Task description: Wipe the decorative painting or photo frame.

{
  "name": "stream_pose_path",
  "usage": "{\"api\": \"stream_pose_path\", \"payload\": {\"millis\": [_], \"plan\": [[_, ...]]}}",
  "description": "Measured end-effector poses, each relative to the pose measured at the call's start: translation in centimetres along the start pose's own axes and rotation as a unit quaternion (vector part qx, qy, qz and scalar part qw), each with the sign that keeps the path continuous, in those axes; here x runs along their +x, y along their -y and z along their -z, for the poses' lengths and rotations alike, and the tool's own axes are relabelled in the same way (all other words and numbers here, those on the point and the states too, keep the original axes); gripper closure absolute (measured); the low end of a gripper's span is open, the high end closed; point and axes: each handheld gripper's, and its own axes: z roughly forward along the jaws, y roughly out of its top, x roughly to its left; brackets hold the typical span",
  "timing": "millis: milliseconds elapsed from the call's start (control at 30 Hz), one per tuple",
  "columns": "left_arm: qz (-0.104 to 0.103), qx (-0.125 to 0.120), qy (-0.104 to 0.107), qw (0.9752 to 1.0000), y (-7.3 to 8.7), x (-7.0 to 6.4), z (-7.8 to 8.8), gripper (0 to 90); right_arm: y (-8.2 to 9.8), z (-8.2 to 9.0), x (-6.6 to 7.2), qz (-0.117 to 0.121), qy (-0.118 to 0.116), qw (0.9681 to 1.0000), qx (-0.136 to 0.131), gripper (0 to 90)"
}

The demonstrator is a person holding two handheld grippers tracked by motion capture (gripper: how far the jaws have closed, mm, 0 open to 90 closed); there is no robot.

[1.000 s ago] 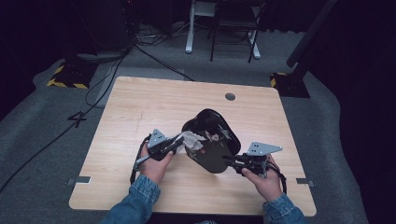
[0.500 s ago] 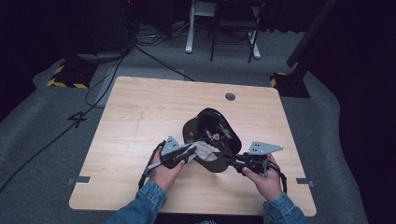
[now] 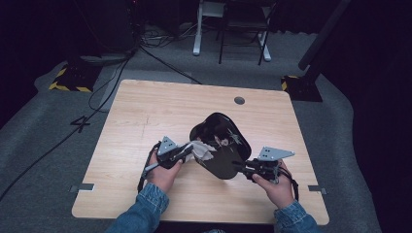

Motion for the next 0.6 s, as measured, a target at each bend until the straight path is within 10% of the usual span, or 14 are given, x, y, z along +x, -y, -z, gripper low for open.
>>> {"api": "stream_pose_path", "payload": {"millis": [600], "plan": [[-0.038, 0.053, 0.038, 0.9971, 1.2, -3.1, -1.7, 80.6, 0.0, 0.1, -0.3, -0.007, 0.001, 1.0000, -0.001, 78.8]]}}
